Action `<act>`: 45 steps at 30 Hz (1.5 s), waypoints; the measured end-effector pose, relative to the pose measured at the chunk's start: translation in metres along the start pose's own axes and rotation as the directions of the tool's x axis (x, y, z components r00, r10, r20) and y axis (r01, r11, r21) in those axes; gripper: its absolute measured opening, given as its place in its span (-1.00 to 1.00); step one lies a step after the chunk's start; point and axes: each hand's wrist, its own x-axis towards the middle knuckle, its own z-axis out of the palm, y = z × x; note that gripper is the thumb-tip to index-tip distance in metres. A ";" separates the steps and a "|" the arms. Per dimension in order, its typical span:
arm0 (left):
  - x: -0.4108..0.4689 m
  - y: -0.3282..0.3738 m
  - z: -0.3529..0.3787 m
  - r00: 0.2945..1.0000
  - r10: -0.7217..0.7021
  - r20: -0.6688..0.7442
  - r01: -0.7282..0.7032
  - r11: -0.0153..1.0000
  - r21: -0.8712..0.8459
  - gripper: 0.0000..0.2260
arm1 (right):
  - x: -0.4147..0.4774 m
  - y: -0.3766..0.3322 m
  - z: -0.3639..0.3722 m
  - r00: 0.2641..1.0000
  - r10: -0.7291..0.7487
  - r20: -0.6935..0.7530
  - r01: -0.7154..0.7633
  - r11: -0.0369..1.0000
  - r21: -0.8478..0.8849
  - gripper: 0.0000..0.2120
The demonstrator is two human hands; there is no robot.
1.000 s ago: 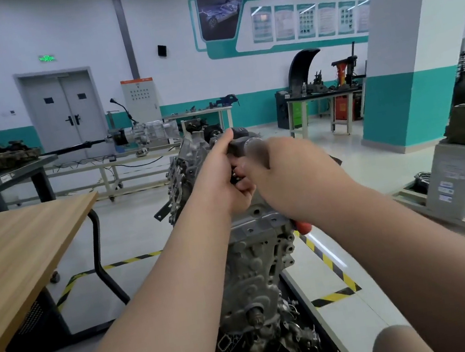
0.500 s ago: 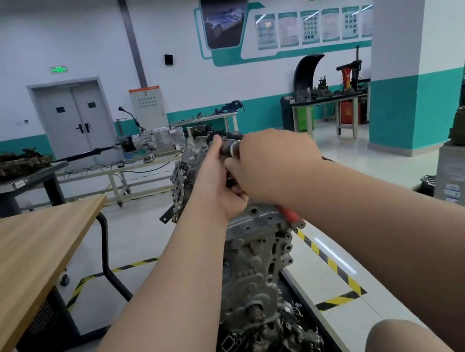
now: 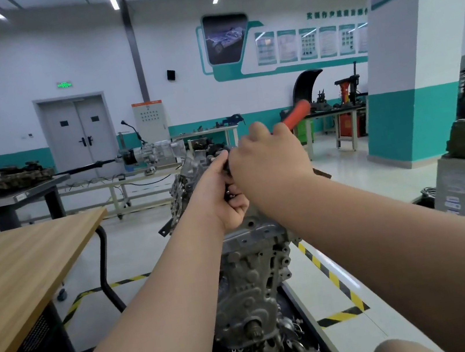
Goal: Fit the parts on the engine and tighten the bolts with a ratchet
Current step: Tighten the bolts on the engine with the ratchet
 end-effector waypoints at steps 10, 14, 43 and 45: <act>-0.008 -0.011 -0.013 1.000 0.013 0.027 -0.015 0.997 0.081 -0.67 | -0.001 -0.009 0.008 0.910 0.027 0.414 -0.259 0.816 0.517 -0.80; -0.008 -0.013 -0.015 0.998 -0.024 0.061 0.021 0.999 0.050 -0.49 | 0.001 -0.005 0.013 0.918 0.116 0.378 -0.282 0.863 0.419 -0.62; -0.013 -0.011 -0.004 0.997 0.010 0.073 -0.002 0.995 -0.105 -0.55 | -0.003 0.004 0.009 0.995 -0.015 -0.101 0.021 0.998 0.052 -0.76; -0.015 -0.010 -0.006 0.998 0.001 0.070 0.004 0.998 -0.070 -0.51 | -0.003 -0.001 0.011 0.999 0.047 -0.004 -0.046 0.986 0.162 -0.72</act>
